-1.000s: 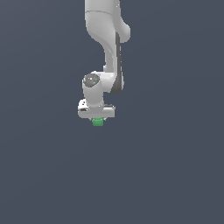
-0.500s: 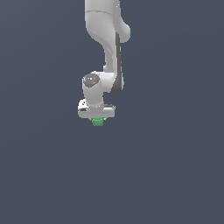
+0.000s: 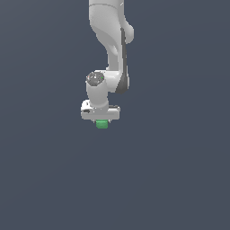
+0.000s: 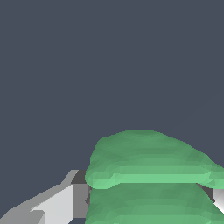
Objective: Pick up the object and move it to a goal position.
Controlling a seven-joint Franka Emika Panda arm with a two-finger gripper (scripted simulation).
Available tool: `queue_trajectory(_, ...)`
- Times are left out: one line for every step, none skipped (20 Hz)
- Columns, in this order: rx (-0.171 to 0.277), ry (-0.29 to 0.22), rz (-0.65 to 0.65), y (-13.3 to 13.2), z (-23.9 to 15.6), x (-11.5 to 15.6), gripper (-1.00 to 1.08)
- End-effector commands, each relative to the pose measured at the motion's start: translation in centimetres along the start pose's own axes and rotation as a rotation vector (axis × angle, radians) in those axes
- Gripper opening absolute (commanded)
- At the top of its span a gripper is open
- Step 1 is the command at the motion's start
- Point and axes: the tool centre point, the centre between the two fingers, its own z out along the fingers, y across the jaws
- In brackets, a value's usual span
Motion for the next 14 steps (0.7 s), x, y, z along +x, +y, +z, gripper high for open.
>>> queue_trajectory(0.0,0.001,-0.001,-0.7,-1.3,0.4,-1.0)
queue_trajectory(0.0,0.001,-0.001,-1.0,-1.9,0.6,-1.0)
queue_trajectory(-0.001,0.001,0.0,-1.3,-2.6,0.8,-1.0)
queue_trajectory(-0.001,0.001,0.0,-1.7,-3.3,1.0,-1.0)
queue_trajectory(-0.001,0.001,0.0,-2.0,-4.0,1.2,-1.0)
queue_trajectory(-0.001,0.001,0.0,-2.5,-4.8,1.4,-1.0)
queue_trajectory(-0.001,0.001,0.0,-2.9,-5.7,1.7,-1.0)
queue_trajectory(-0.001,0.001,0.0,-3.3,-6.6,1.9,-1.0)
queue_trajectory(-0.001,0.001,0.0,-3.8,-7.5,2.2,-1.0)
queue_trajectory(-0.001,0.001,0.0,-4.3,-8.5,2.5,-1.0)
queue_trajectory(-0.002,0.001,0.0,-4.8,-9.4,2.8,-1.0)
queue_trajectory(-0.002,0.001,0.0,-5.3,-10.4,3.1,-1.0)
queue_trajectory(-0.002,0.001,0.0,-5.8,-11.4,3.4,-1.0)
queue_trajectory(-0.002,0.001,0.0,-6.3,-12.4,3.6,-1.0)
